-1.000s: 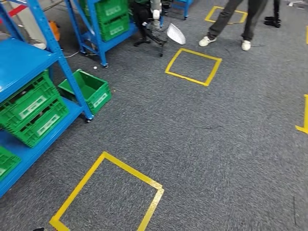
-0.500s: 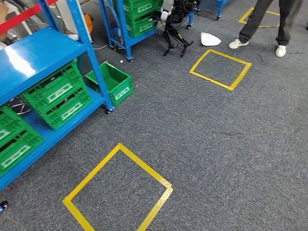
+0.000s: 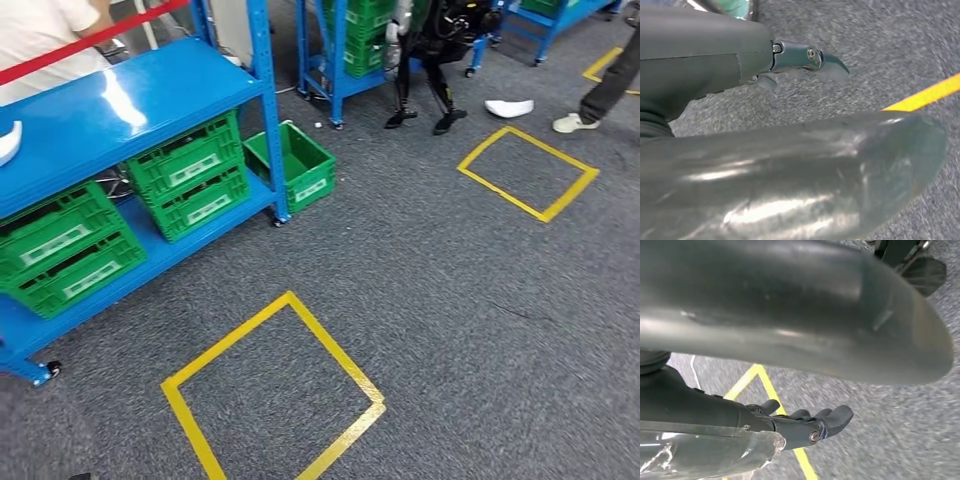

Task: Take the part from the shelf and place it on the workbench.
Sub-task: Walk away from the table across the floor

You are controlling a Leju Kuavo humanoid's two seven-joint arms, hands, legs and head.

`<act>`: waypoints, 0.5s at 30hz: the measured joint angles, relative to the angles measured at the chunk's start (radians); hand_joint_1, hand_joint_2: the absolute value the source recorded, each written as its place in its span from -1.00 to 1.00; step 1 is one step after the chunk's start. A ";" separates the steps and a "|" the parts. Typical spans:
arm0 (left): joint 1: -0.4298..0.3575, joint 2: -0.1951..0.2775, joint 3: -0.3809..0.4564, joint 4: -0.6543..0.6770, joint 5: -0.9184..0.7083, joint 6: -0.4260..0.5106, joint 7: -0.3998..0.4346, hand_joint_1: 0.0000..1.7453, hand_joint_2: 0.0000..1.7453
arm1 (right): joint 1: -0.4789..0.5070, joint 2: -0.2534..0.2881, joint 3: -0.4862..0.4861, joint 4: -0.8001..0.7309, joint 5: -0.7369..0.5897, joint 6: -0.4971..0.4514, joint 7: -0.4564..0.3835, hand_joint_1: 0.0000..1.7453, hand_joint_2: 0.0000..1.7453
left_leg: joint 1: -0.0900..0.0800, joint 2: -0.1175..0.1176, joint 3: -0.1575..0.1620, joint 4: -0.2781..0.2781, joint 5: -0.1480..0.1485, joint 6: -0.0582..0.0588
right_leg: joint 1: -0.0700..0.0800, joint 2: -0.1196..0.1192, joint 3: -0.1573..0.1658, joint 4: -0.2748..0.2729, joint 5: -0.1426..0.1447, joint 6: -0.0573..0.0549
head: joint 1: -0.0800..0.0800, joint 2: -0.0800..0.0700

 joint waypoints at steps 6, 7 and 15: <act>0.012 -0.002 0.000 0.000 0.001 0.004 0.000 -1.00 -1.00 | 0.000 0.002 0.000 0.000 0.000 0.000 -0.003 -1.00 -1.00 | 0.006 -0.023 -0.025 0.012 0.000 -0.036 | -0.001 0.005 0.041 -0.091 0.023 -0.030 | -0.003 0.000; 0.012 -0.002 0.000 0.000 0.002 0.004 0.000 -1.00 -1.00 | 0.001 0.002 0.000 0.000 0.000 0.000 -0.005 -1.00 -1.00 | 0.005 0.004 -0.042 0.044 -0.022 -0.040 | -0.001 -0.009 0.042 -0.094 0.026 -0.037 | -0.008 0.000; 0.007 -0.003 0.000 0.000 0.004 0.001 0.000 -1.00 -1.00 | 0.004 0.003 0.001 0.000 0.000 0.000 -0.008 -1.00 -1.00 | -0.002 0.108 -0.061 0.126 -0.035 -0.038 | 0.011 -0.123 0.047 -0.095 0.019 -0.042 | -0.021 0.000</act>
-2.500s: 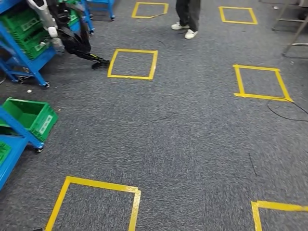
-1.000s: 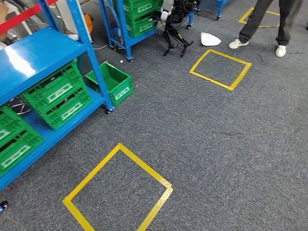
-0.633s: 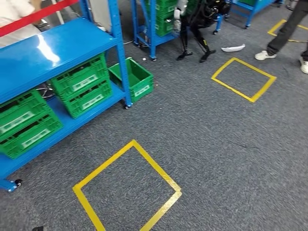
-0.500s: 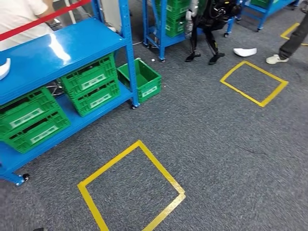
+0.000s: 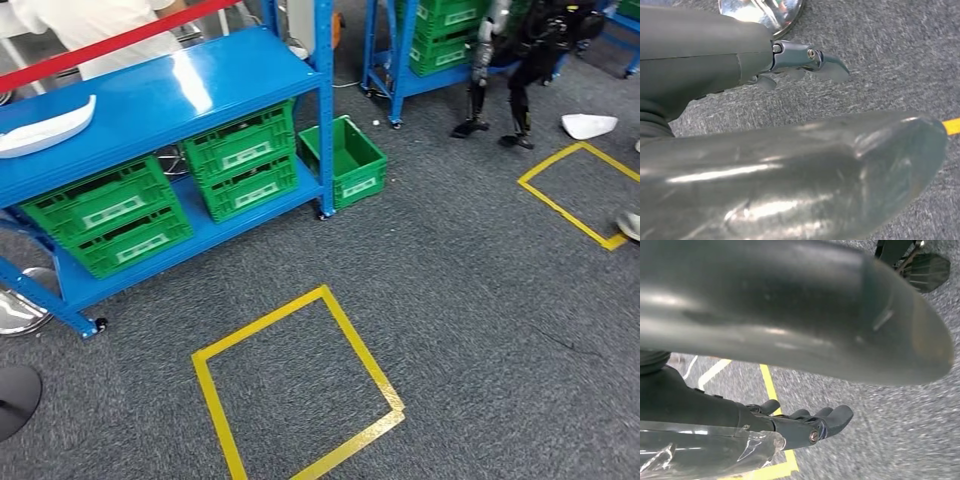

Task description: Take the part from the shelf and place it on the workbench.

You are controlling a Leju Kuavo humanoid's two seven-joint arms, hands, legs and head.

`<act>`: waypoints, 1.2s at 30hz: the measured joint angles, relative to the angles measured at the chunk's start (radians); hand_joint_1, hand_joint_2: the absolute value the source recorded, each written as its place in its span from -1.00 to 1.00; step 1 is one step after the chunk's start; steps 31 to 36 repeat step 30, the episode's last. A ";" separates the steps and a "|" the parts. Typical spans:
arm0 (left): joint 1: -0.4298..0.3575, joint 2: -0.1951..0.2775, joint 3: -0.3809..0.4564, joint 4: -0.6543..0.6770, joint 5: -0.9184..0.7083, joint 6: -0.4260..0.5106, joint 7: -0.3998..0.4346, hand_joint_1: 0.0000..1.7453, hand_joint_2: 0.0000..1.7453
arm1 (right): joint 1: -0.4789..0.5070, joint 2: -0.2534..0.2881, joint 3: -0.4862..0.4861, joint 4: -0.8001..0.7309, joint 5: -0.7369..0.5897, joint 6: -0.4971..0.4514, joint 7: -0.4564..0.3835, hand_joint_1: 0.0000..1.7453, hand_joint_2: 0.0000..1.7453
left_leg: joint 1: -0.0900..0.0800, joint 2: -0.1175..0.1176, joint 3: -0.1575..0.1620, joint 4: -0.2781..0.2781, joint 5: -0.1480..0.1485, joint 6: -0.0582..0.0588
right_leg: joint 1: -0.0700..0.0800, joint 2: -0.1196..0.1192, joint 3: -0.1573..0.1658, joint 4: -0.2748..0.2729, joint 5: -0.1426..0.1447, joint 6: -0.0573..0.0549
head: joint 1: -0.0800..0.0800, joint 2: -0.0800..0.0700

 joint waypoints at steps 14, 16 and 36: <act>-0.003 0.002 0.000 0.000 0.000 -0.002 -0.001 -1.00 -1.00 | 0.001 0.003 0.001 0.000 0.000 0.000 0.000 -1.00 -1.00 | 0.002 -0.086 0.059 -0.125 0.032 0.044 | -0.002 0.080 -0.098 0.212 -0.078 0.044 | 0.012 0.000; -0.005 0.003 0.000 0.000 0.000 -0.003 -0.002 -1.00 -1.00 | 0.001 0.003 0.001 0.000 0.000 0.000 0.000 -1.00 -1.00 | 0.003 -0.114 0.057 -0.121 0.033 0.036 | -0.011 0.125 -0.037 0.077 -0.018 0.044 | 0.014 0.000; -0.003 0.005 0.001 0.000 0.002 -0.002 -0.010 -1.00 -1.00 | -0.004 0.007 0.001 0.000 0.000 0.001 -0.003 -1.00 -1.00 | -0.001 -0.029 -0.044 0.084 -0.032 0.001 | 0.000 0.009 -0.009 0.013 -0.003 -0.004 | -0.005 0.000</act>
